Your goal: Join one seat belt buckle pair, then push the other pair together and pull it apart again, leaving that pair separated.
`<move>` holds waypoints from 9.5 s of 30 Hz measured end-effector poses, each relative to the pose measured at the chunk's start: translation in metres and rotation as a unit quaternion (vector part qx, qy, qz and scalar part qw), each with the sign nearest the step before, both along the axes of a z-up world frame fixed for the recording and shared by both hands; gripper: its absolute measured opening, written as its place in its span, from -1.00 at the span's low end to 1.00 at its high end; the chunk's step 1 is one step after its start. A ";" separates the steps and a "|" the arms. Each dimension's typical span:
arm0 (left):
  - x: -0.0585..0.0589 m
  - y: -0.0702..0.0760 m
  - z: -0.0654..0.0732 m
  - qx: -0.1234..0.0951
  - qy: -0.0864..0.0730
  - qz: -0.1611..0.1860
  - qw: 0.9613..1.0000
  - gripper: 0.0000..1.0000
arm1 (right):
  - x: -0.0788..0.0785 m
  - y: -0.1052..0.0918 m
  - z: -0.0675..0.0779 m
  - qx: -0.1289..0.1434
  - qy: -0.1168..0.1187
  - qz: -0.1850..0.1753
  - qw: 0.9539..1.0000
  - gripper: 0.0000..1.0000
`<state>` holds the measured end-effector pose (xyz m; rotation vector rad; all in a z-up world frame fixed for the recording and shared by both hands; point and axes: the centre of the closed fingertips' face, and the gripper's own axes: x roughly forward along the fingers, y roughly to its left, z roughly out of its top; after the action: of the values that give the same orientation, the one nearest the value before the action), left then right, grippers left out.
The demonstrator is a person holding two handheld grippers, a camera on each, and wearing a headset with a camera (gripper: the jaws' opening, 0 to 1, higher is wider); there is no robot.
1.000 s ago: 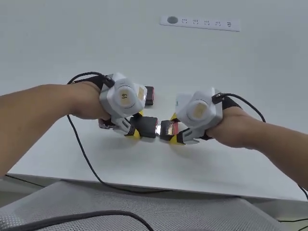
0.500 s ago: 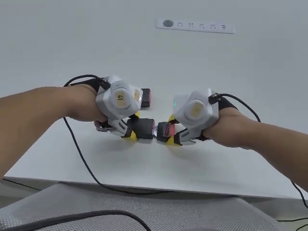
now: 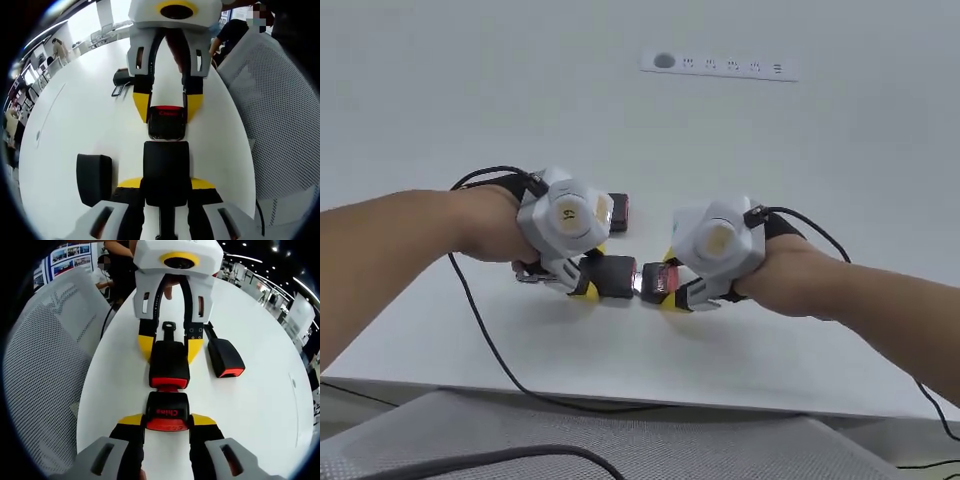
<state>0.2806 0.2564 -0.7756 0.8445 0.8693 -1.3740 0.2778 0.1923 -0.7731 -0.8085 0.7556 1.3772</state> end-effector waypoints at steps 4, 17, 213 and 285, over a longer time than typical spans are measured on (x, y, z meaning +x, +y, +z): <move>-0.001 0.000 0.000 0.000 0.000 0.006 1.000 -0.34 | 0.002 0.000 -0.001 0.001 0.001 -0.006 1.000 -0.38; -0.002 0.000 0.003 0.010 0.000 0.020 1.000 -0.32 | 0.000 0.000 -0.001 -0.007 0.006 -0.017 1.000 -0.36; 0.098 0.006 0.000 -0.004 -0.012 0.000 1.000 -0.35 | 0.096 0.018 0.001 0.024 0.004 -0.014 1.000 -0.42; 0.098 0.007 0.001 -0.009 -0.009 0.008 1.000 -0.31 | 0.081 -0.116 -0.004 -0.030 0.012 -0.043 0.999 -0.36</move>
<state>0.3782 0.2635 -0.7751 0.8340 0.8467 -1.3559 0.3584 0.0762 -0.7776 -0.7987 0.8431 1.2947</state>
